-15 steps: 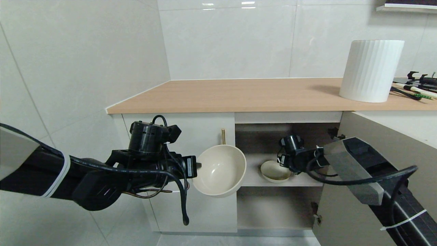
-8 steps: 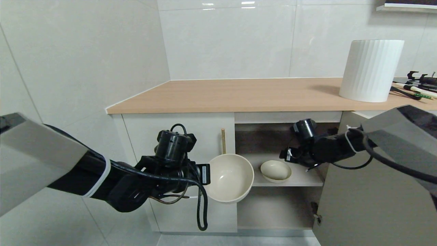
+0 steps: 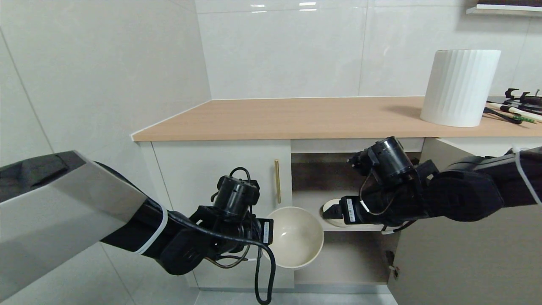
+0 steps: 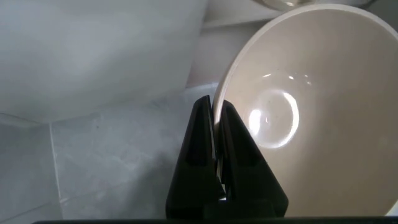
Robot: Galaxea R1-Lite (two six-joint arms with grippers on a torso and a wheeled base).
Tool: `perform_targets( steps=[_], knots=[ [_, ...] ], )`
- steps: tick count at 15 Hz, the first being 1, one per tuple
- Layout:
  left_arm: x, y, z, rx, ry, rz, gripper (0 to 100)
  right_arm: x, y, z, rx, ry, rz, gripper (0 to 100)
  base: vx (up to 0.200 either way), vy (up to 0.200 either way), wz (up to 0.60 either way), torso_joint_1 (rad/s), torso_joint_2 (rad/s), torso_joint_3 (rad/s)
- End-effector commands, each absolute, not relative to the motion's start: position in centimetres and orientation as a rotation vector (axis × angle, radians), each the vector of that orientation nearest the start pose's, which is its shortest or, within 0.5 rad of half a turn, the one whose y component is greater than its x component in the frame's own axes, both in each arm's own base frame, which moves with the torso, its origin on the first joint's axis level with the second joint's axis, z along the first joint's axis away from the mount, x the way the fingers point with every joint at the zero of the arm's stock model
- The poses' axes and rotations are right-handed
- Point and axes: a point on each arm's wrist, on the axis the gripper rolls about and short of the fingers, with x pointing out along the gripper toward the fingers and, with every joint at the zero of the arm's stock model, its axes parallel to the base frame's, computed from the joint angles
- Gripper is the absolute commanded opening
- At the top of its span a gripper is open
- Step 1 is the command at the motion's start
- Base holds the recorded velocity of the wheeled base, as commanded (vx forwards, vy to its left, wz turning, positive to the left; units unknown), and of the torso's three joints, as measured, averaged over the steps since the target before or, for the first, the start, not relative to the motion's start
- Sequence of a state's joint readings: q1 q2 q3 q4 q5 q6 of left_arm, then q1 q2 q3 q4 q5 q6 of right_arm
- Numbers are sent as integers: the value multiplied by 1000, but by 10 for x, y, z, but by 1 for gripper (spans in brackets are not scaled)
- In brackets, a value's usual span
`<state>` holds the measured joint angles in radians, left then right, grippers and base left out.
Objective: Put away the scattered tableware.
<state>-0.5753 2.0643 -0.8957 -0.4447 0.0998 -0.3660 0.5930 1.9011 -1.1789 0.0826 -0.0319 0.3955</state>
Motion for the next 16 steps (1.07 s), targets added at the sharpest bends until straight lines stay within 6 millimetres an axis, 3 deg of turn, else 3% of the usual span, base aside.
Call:
perform_targets(
  steps=[1,7,14,15,16],
  knots=[
    [298,-194,64,-97,760,-321,0,272,200,163,92,849,418,100,0,0,0,0,0,0],
    [287,-201,73,-90,745,-355,0,282,222,118,20,953,407,100,0,0,0,0,0,0],
    [280,-207,74,-80,747,-378,0,289,226,109,11,940,374,100,0,0,0,0,0,0],
    [280,-207,73,-79,749,-378,0,289,226,109,12,938,371,0,0,0,0,0,0,0],
    [280,-207,73,-79,749,-378,0,289,226,109,10,938,369,0,0,0,0,0,0,0]
  ],
)
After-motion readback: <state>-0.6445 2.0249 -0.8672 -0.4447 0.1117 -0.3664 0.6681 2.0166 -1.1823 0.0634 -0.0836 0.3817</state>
